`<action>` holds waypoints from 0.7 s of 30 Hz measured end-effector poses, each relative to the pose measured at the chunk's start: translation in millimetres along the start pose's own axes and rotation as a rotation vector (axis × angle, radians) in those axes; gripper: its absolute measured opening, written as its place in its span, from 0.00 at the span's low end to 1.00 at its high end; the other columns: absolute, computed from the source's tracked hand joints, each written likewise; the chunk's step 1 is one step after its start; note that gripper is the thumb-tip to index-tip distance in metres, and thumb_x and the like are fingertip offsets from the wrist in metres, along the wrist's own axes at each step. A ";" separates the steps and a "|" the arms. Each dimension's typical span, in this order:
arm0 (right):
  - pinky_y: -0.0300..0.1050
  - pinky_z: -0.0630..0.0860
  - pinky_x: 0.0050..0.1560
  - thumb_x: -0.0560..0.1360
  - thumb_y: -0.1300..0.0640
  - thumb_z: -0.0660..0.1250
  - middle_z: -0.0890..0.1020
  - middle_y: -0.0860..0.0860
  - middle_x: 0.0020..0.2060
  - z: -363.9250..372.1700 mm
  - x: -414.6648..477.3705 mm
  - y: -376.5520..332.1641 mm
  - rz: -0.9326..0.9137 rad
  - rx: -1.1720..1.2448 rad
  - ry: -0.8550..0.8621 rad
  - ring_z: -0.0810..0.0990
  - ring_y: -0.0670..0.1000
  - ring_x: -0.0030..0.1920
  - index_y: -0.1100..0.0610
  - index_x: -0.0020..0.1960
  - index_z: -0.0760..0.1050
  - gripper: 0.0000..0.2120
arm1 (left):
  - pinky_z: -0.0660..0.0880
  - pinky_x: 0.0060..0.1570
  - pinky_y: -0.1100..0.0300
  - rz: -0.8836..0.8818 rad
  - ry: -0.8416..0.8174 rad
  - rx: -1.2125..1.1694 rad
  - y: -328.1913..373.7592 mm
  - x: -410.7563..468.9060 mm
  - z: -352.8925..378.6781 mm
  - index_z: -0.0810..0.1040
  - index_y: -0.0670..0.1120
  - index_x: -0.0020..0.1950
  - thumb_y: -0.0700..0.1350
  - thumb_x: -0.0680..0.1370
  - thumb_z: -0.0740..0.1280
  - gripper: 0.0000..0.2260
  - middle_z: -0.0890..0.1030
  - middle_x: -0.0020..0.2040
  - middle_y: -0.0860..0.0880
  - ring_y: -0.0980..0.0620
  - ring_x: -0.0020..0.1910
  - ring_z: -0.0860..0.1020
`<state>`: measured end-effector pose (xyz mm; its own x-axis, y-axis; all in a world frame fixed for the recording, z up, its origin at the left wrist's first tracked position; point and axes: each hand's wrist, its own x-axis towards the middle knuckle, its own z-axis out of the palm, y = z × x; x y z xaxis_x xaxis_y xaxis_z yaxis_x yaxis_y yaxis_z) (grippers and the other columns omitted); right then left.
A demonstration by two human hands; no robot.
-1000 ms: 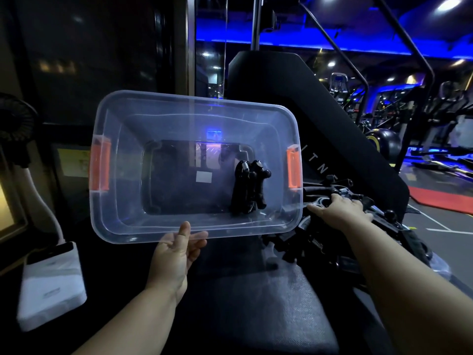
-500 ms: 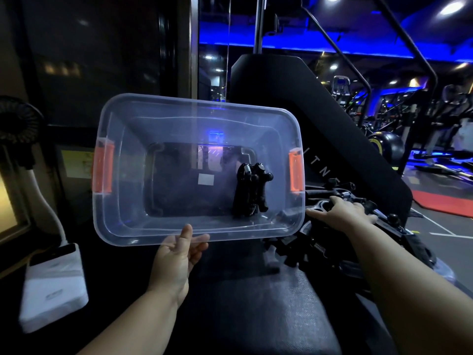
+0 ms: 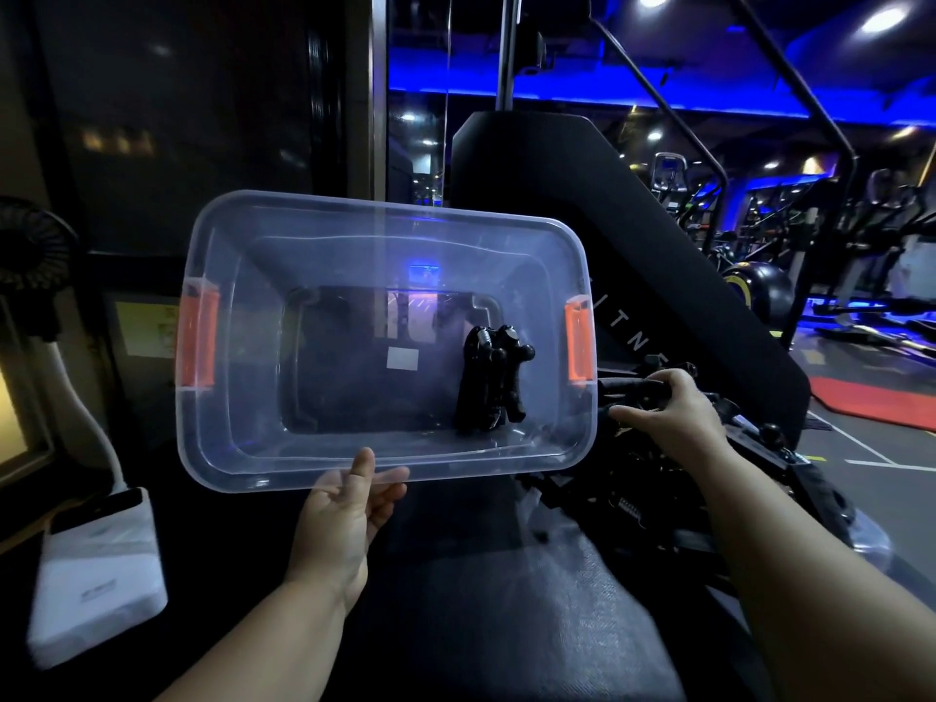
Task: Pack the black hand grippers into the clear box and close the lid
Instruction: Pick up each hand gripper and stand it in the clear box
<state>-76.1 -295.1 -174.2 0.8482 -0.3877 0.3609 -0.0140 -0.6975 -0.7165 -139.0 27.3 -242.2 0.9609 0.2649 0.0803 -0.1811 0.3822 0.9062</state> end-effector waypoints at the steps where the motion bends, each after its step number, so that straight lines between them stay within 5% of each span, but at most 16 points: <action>1: 0.42 0.68 0.48 0.64 0.48 0.79 0.78 0.48 0.48 0.0 -0.4 0.1 -0.019 0.052 0.029 0.75 0.49 0.47 0.52 0.59 0.71 0.28 | 0.73 0.44 0.59 -0.002 0.003 0.001 0.1 -0.3 0.2 0.76 0.44 0.45 0.51 0.78 0.62 0.11 0.85 0.36 0.50 0.52 0.40 0.79; 6: 0.45 0.73 0.52 0.67 0.55 0.77 0.78 0.50 0.49 -4.0 -3.2 1.0 -0.047 0.264 0.201 0.78 0.52 0.52 0.53 0.56 0.72 0.22 | 0.73 0.44 0.59 -0.007 0.009 -0.014 0.7 -0.1 0.8 0.75 0.45 0.47 0.51 0.79 0.61 0.10 0.85 0.36 0.50 0.51 0.40 0.79; 14: 0.40 0.65 0.47 0.70 0.55 0.74 0.75 0.51 0.48 -30.0 -33.3 -12.6 -0.100 0.297 0.448 0.73 0.50 0.47 0.56 0.59 0.71 0.20 | 0.72 0.44 0.59 0.001 0.012 -0.017 2.6 -1.1 2.4 0.74 0.45 0.43 0.49 0.79 0.61 0.10 0.84 0.34 0.51 0.51 0.40 0.79; 21: 0.38 0.68 0.40 0.70 0.54 0.74 0.79 0.57 0.47 -31.2 -65.7 -14.5 -0.165 0.291 0.418 0.75 0.46 0.37 0.45 0.54 0.70 0.17 | 0.72 0.43 0.59 -0.002 0.013 -0.020 1.6 0.2 1.9 0.74 0.46 0.44 0.50 0.79 0.61 0.09 0.84 0.34 0.51 0.52 0.40 0.79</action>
<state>-148.2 -278.3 -168.9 0.5425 -0.5356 0.6471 0.2993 -0.5965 -0.7447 -138.7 26.3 -239.9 0.9585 0.2758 0.0725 -0.1831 0.4004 0.8979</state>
